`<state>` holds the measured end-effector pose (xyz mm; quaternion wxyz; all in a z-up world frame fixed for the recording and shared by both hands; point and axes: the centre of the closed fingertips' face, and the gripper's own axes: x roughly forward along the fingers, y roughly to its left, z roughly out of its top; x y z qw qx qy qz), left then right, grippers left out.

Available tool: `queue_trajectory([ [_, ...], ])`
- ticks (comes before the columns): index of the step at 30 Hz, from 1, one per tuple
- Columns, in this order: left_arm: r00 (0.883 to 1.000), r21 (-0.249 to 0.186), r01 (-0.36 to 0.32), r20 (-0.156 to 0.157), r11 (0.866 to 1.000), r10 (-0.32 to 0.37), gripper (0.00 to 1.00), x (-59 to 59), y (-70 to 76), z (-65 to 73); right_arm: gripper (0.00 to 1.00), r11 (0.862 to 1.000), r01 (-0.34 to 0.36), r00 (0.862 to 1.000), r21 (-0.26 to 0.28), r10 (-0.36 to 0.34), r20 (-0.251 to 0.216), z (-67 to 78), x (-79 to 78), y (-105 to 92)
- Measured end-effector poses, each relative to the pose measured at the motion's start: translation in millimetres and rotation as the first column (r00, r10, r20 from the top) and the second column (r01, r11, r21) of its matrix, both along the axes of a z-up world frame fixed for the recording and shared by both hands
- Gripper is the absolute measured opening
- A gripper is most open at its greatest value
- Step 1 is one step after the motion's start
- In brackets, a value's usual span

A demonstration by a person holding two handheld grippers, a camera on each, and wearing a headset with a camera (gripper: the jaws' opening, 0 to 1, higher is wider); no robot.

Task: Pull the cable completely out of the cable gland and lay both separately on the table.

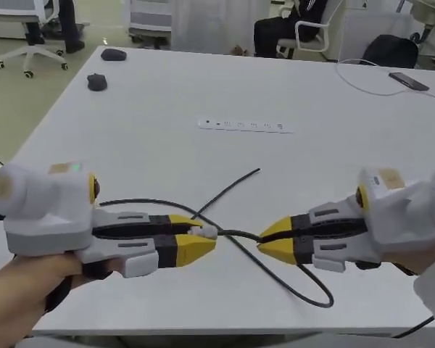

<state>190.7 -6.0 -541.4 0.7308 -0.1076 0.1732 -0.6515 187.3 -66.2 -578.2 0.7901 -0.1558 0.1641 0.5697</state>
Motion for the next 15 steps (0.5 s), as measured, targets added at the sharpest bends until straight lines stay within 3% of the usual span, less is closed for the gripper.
queue_trajectory([
  [7, 1.000, -0.017, 0.003, -0.008, 1.000, -0.003, 0.16, -0.4, -0.2, 2.7, 0.02, 0.997, 0.041, 0.999, -0.058, -0.042, -0.024, -18.9, -0.5, -21.7],
  [15, 1.000, -0.013, 0.005, -0.017, 1.000, -0.005, 0.16, 0.0, -0.1, 1.5, 0.02, 0.996, 0.066, 0.997, -0.055, -0.068, -0.041, -26.3, -1.2, -30.6],
])
